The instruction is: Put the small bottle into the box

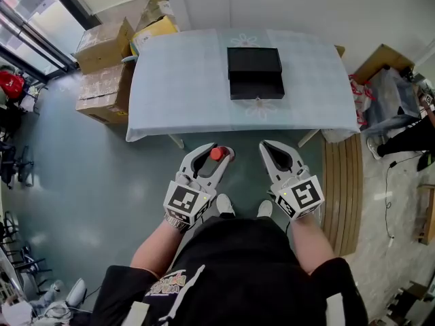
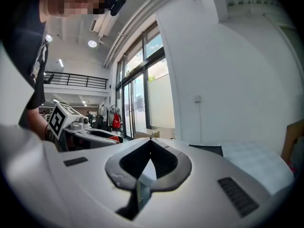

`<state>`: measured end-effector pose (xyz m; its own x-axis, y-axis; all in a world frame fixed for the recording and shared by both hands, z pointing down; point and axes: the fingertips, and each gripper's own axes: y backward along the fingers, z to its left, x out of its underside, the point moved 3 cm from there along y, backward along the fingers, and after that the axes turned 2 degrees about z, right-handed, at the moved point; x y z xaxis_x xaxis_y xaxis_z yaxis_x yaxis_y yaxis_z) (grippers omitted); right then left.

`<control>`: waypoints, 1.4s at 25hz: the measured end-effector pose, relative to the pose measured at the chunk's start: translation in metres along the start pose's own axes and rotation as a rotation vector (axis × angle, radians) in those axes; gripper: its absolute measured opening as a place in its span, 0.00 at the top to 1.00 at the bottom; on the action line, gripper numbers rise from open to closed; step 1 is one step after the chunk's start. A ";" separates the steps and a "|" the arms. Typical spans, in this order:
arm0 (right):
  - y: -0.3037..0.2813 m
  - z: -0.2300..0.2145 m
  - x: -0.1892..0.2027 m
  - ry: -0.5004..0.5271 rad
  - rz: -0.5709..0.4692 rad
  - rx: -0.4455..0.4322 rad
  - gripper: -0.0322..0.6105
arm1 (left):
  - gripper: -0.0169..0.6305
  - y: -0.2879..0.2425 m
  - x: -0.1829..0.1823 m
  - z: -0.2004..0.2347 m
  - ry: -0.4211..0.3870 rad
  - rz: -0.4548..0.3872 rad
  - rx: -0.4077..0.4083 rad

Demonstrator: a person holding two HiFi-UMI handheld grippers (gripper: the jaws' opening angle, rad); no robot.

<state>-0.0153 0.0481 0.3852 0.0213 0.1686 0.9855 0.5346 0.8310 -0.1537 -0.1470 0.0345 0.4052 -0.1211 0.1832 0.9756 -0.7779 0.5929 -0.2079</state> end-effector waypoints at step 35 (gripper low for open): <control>-0.059 -0.127 -0.001 0.007 0.021 -0.076 0.94 | 0.73 -0.111 -0.013 0.036 0.033 0.019 -0.120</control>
<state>0.0603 -0.0682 0.4019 0.0392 0.1810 0.9827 0.5970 0.7844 -0.1683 -0.0809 -0.0617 0.4181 -0.1129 0.2196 0.9690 -0.6962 0.6784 -0.2349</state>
